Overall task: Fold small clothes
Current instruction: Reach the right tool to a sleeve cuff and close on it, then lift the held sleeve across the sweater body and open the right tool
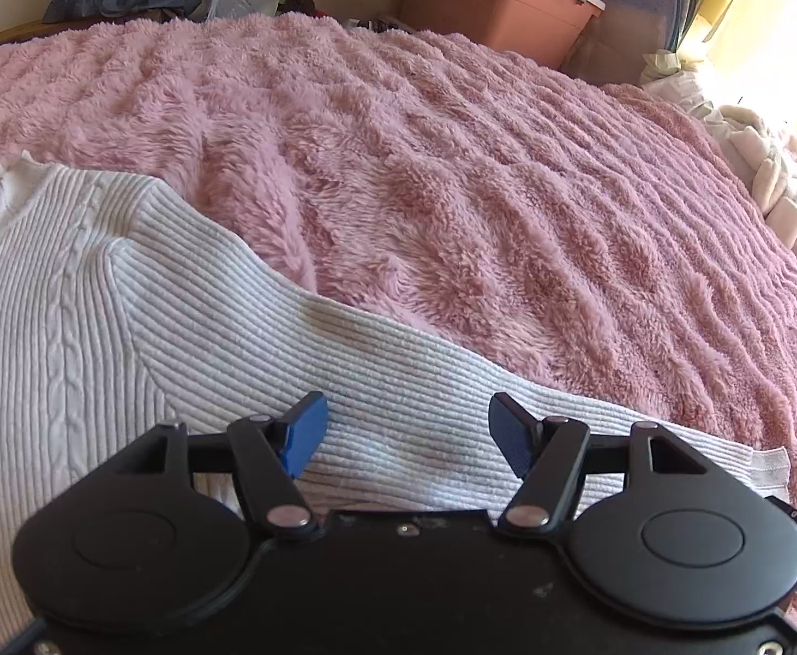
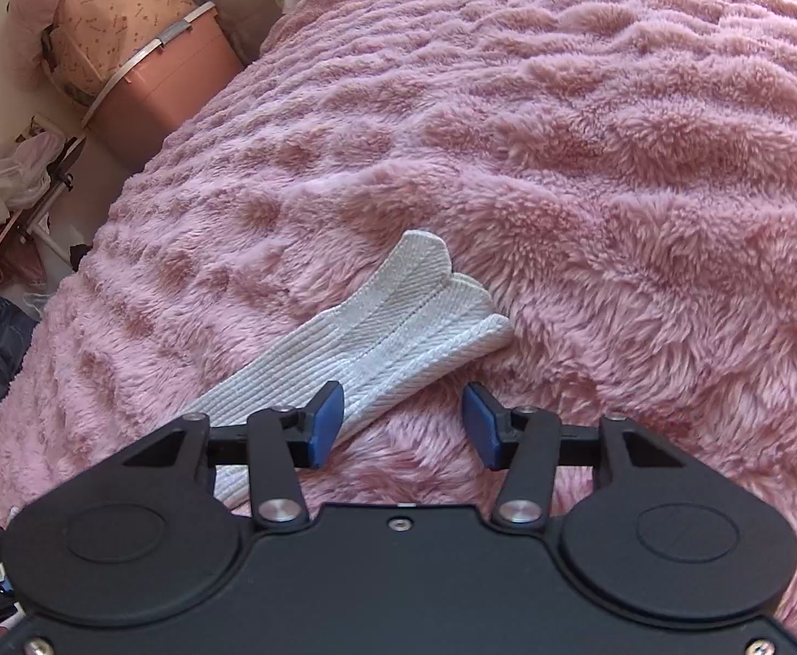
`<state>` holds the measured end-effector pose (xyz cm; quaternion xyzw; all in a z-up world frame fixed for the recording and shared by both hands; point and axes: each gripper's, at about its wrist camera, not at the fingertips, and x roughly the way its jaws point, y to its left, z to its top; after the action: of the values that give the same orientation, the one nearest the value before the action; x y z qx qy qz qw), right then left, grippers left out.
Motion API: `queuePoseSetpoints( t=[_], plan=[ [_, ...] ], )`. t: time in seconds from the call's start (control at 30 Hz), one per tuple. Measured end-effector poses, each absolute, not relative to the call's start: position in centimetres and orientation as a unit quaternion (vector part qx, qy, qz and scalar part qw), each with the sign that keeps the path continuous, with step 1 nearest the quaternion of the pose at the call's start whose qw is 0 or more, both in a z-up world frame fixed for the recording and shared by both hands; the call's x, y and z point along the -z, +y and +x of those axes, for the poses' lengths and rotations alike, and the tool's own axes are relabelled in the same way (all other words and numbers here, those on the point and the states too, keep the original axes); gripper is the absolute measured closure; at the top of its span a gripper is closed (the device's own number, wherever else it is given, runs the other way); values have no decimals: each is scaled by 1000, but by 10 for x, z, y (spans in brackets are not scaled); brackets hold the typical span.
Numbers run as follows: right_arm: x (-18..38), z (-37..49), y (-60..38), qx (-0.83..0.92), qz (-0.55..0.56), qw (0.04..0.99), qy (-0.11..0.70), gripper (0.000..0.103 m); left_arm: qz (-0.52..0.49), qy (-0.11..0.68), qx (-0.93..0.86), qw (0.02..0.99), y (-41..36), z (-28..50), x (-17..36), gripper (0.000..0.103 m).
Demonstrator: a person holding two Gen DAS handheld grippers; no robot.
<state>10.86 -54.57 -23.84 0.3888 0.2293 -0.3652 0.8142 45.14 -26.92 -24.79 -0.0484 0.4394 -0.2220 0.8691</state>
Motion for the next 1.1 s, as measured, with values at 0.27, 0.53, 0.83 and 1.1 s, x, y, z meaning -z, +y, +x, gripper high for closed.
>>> queuePoseSetpoints(
  t=[0.27, 0.53, 0.83, 1.1],
  plan=[
    [242, 111, -555, 349, 411, 816, 210, 86, -44, 446, 221, 866, -280, 449, 267, 34],
    [225, 110, -547, 334, 401, 833, 182, 93, -60, 460, 229, 856, -275, 449, 268, 32],
    [183, 123, -530, 307, 388, 856, 148, 94, -119, 432, 226, 865, -230, 441, 218, 32],
    [131, 169, -472, 229, 365, 896, 110, 94, -102, 418, 156, 889, -104, 363, 191, 32]
  ],
)
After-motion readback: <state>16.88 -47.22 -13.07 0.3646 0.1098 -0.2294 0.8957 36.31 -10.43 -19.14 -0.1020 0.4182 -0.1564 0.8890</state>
